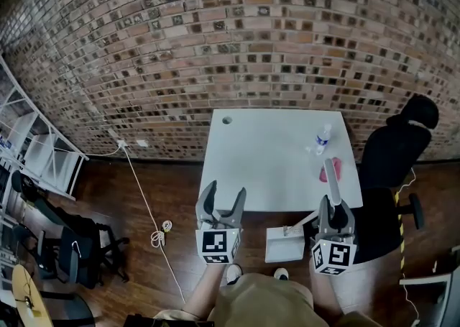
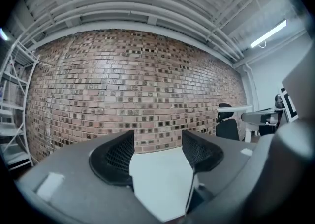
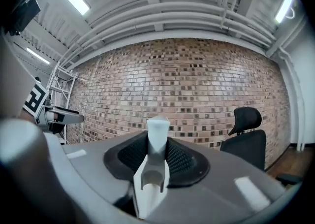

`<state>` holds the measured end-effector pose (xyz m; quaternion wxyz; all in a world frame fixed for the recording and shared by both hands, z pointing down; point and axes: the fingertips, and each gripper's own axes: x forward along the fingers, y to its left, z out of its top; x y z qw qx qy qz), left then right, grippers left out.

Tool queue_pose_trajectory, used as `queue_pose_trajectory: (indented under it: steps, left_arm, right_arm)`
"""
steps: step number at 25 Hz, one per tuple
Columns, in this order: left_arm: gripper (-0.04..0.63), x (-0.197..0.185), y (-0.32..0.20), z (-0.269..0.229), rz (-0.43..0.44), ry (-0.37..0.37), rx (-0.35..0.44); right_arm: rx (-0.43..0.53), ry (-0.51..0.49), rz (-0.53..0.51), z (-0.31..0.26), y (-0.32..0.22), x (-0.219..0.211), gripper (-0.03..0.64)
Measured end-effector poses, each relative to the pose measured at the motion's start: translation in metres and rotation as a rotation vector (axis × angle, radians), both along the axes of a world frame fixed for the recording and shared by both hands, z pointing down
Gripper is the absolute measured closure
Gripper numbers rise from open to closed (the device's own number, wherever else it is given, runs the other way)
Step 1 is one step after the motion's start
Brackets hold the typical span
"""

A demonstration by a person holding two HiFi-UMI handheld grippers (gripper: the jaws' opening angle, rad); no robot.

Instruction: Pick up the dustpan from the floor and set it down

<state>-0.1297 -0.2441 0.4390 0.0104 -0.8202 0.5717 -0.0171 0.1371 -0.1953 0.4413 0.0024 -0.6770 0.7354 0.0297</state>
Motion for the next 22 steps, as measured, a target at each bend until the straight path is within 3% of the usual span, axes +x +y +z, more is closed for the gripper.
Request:
queue_pose_trajectory:
  steps: [6,22]
  left_arm:
    - [0.311,-0.012,0.005,-0.022,-0.052,0.021,0.043]
    - [0.311,-0.02,0.014,-0.021,-0.084,0.028,0.042]
  right_arm:
    - [0.065,0.0,-0.031,-0.039,0.002,-0.013,0.502]
    - [0.053,0.004,-0.073,-0.051,0.0,-0.026,0.502]
